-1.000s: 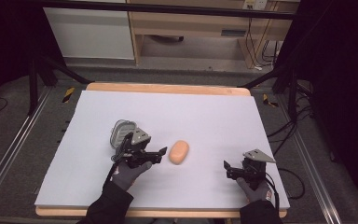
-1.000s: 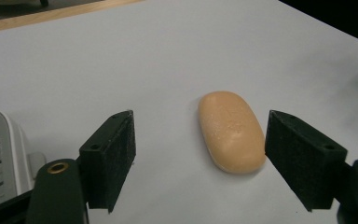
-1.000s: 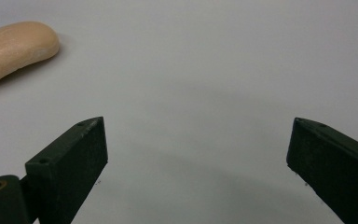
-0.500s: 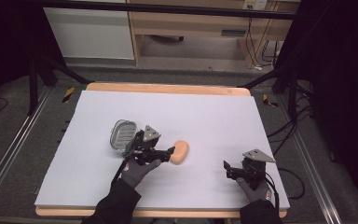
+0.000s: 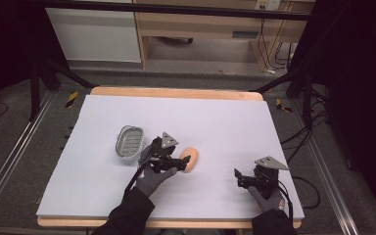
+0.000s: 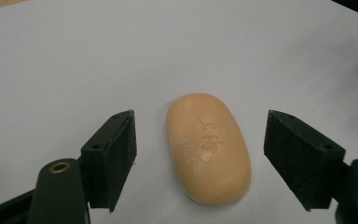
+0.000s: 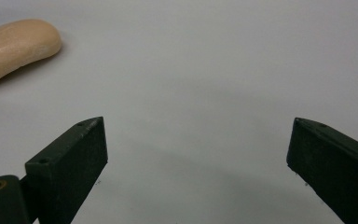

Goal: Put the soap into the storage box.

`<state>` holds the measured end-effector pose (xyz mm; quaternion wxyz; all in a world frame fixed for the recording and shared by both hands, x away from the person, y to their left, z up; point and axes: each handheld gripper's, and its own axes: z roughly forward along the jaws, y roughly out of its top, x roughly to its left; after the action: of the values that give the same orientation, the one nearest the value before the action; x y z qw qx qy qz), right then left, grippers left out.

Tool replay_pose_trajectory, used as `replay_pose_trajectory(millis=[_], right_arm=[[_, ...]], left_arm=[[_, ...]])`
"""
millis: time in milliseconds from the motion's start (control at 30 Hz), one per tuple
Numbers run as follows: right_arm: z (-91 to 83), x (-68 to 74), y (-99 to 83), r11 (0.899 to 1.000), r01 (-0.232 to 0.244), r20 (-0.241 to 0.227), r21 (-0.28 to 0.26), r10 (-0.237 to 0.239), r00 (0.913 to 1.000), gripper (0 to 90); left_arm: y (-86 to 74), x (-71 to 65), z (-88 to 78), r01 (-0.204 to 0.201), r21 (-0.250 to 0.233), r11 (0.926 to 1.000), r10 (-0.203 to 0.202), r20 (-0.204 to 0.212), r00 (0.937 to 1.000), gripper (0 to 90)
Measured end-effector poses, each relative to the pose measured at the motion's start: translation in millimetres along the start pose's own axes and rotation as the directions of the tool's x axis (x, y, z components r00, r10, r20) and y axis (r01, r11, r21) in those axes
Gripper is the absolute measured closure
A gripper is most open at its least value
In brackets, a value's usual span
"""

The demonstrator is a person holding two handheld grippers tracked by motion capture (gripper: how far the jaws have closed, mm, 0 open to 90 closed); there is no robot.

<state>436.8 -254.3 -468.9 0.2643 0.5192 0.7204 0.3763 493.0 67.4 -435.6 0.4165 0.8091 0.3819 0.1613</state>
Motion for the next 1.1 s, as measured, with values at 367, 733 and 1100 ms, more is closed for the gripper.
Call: replay_pose_trajectory(millis=[367, 733, 1100], right_arm=[[0.8, 0.0, 0.0, 1.000, 0.002, -0.004, 0.005, -0.002, 1.0000, 5.3], [1.0, -0.2, 0.1, 1.000, 0.001, -0.002, 0.004, -0.001, 1.0000, 5.2], [1.4, 0.0, 0.1, 1.000, 0.000, 0.000, 0.007, 0.000, 1.0000, 5.1]], left_arm=[[2.3, -7.0, 17.0, -0.023, 0.040, 0.9989, 0.023, -0.002, 0.9997, 24.8], [1.0, -10.5, 30.6, -0.034, 0.079, 0.9963, 0.035, -0.013, 0.9993, 24.3], [-0.7, -12.7, 43.9, -0.035, 0.120, 0.9922, 0.039, -0.027, 0.9989, 23.8]])
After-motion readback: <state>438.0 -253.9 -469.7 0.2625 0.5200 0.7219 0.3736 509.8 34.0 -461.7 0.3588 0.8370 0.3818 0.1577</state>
